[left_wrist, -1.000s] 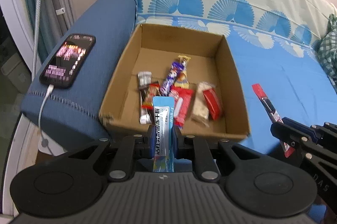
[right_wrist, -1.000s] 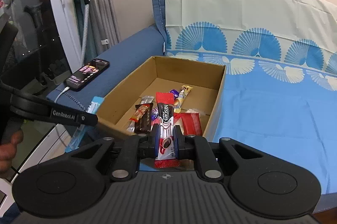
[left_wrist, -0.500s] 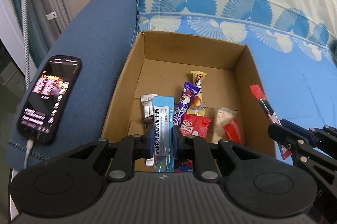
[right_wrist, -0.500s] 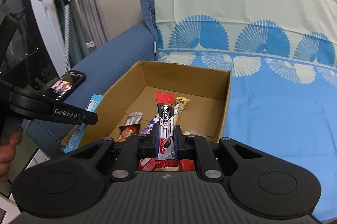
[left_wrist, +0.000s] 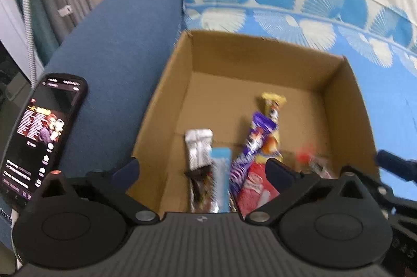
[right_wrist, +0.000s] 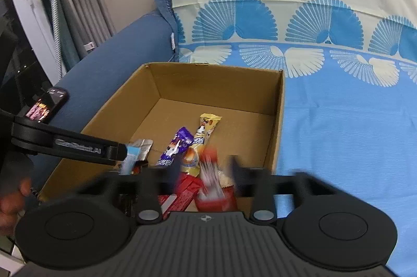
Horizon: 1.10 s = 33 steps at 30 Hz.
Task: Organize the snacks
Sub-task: 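Open left tool dropping blue-white stick while right tool releases Nescafe stick into box, then lift both tools back from the box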
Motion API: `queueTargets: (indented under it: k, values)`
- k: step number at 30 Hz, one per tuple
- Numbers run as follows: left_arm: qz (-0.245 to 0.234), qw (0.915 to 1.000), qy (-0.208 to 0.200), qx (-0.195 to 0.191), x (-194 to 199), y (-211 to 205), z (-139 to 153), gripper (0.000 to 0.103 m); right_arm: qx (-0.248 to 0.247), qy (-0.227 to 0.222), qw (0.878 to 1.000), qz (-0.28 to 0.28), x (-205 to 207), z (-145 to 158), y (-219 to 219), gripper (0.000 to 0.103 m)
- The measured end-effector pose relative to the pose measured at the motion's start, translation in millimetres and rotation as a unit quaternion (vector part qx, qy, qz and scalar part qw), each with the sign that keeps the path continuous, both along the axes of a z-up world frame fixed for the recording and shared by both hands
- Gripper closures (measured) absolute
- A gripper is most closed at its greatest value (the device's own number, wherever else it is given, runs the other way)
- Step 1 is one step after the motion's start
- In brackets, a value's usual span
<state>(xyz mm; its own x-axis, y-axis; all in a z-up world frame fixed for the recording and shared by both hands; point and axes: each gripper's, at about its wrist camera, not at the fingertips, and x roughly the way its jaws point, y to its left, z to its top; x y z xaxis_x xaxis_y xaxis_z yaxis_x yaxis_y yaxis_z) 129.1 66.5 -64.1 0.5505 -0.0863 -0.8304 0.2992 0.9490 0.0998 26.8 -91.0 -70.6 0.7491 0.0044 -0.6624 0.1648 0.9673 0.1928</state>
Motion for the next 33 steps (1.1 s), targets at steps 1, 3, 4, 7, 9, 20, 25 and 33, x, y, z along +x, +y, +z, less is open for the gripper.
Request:
queueTargets:
  k: [1,3,4,7,9,20,25,33]
  values:
    - [0.000,1.0000,0.003,0.006,2,0,-2,0.000,-0.004,-0.001,1.000,-0.003,0,-1,-1,0.024]
    - [-0.001,0.9998,0.015,0.015,4,0,-5,0.000,-0.009,0.000,1.000,-0.008,-1,-2,-2,0.019]
    - [-0.003,0.9997,0.019,0.015,2,1,-6,0.000,-0.007,0.003,1.000,-0.010,-2,-2,-2,0.018]
    - [-0.006,0.9996,0.019,0.018,-8,3,-5,0.000,-0.005,0.009,1.000,-0.014,-11,-1,0,0.013]
    - [-0.008,0.9996,0.018,0.018,-18,6,-3,0.000,-0.003,0.012,1.000,-0.017,-21,1,4,0.010]
    - [-0.002,0.9998,-0.009,0.019,-103,21,28,0.000,-0.035,0.000,0.999,-0.027,-104,32,45,0.005]
    - [0.006,0.9988,-0.011,0.048,-136,28,34,0.000,-0.052,-0.007,0.998,-0.022,-137,37,57,0.004]
    - [0.026,0.9979,-0.047,0.037,-188,53,48,0.000,-0.068,-0.033,0.997,-0.015,-173,51,66,0.001]
